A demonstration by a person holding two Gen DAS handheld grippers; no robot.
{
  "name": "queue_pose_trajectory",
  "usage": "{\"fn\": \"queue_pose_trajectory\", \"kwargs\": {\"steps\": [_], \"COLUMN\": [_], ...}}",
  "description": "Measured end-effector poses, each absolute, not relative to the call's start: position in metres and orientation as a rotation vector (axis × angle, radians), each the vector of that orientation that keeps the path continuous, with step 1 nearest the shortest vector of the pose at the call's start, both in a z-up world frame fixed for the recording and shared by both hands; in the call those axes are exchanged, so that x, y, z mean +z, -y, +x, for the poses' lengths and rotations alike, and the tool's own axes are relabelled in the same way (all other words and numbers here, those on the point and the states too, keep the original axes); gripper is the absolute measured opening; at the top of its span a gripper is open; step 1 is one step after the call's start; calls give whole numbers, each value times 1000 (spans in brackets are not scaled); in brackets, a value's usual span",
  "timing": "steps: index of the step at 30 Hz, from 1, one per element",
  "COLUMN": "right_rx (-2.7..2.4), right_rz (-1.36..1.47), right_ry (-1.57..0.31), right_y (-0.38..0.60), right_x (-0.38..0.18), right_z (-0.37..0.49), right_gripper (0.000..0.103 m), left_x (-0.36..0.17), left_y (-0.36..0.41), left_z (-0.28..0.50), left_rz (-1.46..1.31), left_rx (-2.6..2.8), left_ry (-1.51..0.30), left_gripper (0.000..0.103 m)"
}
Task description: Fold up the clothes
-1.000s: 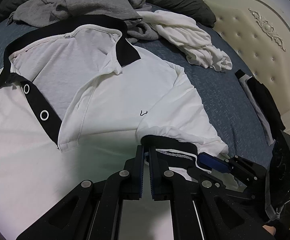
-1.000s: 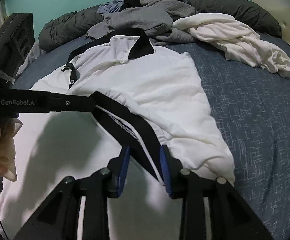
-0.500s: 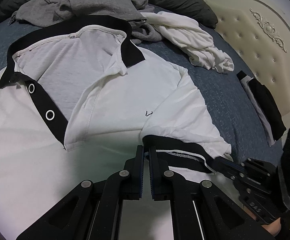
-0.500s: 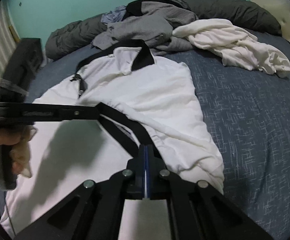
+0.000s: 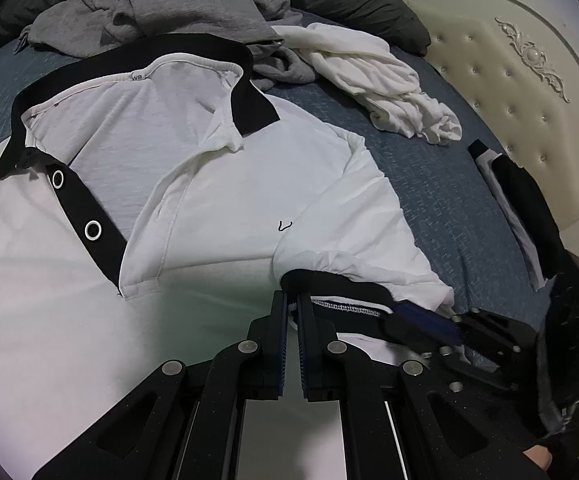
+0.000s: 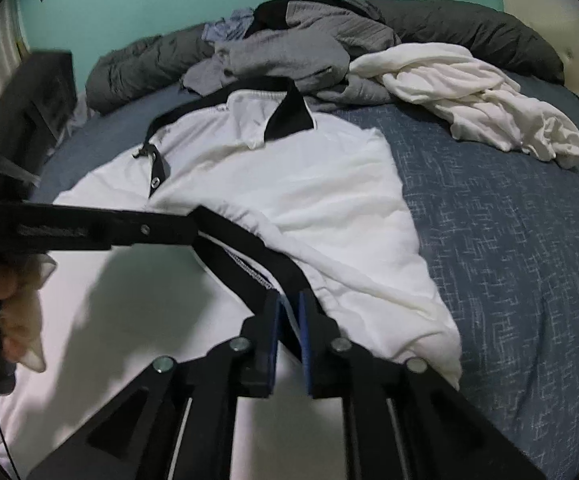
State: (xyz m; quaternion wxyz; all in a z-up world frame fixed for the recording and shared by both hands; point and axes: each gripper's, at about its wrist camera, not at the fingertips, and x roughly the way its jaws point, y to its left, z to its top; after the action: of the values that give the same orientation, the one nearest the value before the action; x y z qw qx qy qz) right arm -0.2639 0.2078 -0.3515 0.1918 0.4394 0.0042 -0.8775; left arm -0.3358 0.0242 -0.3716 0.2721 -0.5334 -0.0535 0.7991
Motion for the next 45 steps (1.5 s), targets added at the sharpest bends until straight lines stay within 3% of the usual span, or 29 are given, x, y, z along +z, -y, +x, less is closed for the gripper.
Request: {"fn": "queue_pose_trajectory", "kwargs": {"steps": [10,12,16,24,36,39,41,43,45], "right_rx": [-2515,-2511,-2503,-2403,-2286,-2260,-2245,-2218,-2203], "right_rz": [1245,1243,1212,1170,1319,1340,1352,1371,1345], "right_ry": [-176,-169,-138,-75,-76,-33,25,103,168], "right_y": [-202,-204,-208,-210,-202,-204,-209,-216,-224], "right_x": [-361,-363,-361,-340,-368,-370,-367,-362,-350], "right_z": [-266,-266,-265,-252,-258,-258,-260,-261,-259], "right_gripper": [14,14,1,1,1,3,5,16,17], "left_x": [-369,-368,-368,-367,-376,-380,-383,-387,-390], "left_y": [-25,-25,-23,-14,-17,-20,-21,-22,-21], "left_z": [-335,-334,-335,-339,-342,-343,-344,-345,-344], "left_rz": [-1417,-1415,-1418,-1433,-1450,-1456,-1460,-1466,-1469], "left_rx": [2144,2144,2148,2162,2181,2183,2184,2189,2194], "left_ry": [152,152,155,178,200,200,200,185,168], "left_gripper": [5,5,5,5,11,29,29,29,24]}}
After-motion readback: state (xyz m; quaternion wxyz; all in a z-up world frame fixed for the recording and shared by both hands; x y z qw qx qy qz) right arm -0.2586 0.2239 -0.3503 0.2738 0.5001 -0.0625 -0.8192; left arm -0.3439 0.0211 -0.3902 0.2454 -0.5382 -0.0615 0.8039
